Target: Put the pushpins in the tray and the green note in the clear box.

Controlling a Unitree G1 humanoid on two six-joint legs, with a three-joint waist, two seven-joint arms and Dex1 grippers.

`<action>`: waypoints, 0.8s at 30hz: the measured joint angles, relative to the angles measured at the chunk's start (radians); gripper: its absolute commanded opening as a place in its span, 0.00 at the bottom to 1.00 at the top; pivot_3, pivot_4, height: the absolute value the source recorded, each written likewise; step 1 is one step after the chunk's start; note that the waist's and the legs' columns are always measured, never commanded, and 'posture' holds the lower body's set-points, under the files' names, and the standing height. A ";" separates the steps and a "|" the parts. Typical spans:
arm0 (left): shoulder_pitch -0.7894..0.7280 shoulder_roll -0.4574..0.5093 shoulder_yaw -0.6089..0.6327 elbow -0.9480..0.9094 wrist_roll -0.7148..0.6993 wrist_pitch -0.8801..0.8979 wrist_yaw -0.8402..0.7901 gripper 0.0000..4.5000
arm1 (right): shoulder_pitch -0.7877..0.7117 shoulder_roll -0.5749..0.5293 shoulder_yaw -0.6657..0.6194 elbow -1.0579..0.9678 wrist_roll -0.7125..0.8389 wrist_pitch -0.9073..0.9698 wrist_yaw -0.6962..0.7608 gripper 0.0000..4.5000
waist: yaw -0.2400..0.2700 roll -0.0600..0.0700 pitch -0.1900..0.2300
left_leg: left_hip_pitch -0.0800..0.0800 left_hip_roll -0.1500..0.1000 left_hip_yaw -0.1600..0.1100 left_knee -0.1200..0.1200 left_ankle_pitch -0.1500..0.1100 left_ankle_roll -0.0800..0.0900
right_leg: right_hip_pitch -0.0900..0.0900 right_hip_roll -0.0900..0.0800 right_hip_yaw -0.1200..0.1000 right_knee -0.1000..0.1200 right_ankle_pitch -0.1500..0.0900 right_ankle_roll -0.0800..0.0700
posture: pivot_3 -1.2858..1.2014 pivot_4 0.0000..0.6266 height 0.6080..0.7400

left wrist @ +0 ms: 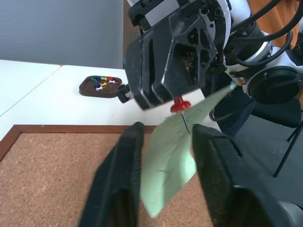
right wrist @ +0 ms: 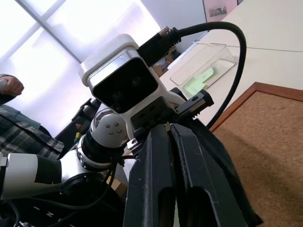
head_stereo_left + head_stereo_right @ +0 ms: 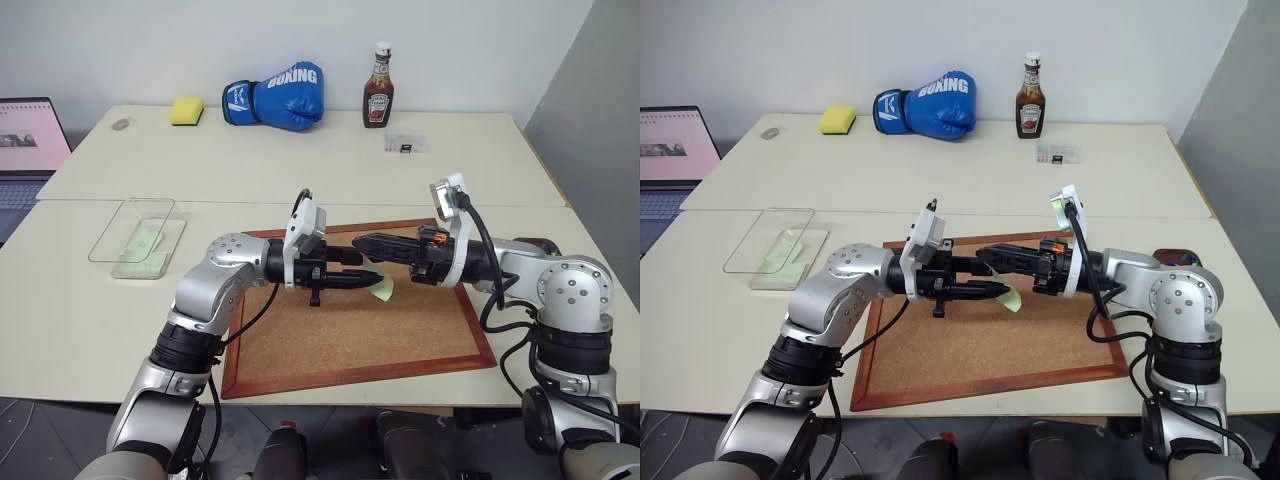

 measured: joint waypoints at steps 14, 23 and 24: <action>0.004 0.001 0.000 0.000 0.000 0.001 0.006 0.01 | -0.003 -0.024 0.015 0.043 -0.022 -0.041 0.001 0.00 | 0.002 0.000 0.000 | -0.006 0.000 0.000 0.001 0.000 0.000 | -0.005 0.000 0.000 0.000 0.000 0.000 | 0.52 0.24 1.00; 0.050 0.068 -0.069 -0.022 0.050 -0.018 -0.051 0.01 | -0.031 -0.066 0.015 0.099 -0.057 -0.089 0.015 0.00 | 0.002 0.000 0.000 | -0.006 0.000 0.000 0.001 0.000 0.000 | -0.005 0.000 0.000 0.001 0.000 0.000 | 0.52 0.24 1.00; 0.050 0.069 -0.069 -0.022 0.051 -0.023 -0.052 0.01 | -0.035 -0.068 0.015 0.104 -0.059 -0.091 0.018 0.00 | 0.002 0.000 0.000 | -0.006 0.000 0.000 0.001 0.000 0.000 | -0.005 0.000 0.000 0.000 0.000 0.000 | 0.52 0.24 1.00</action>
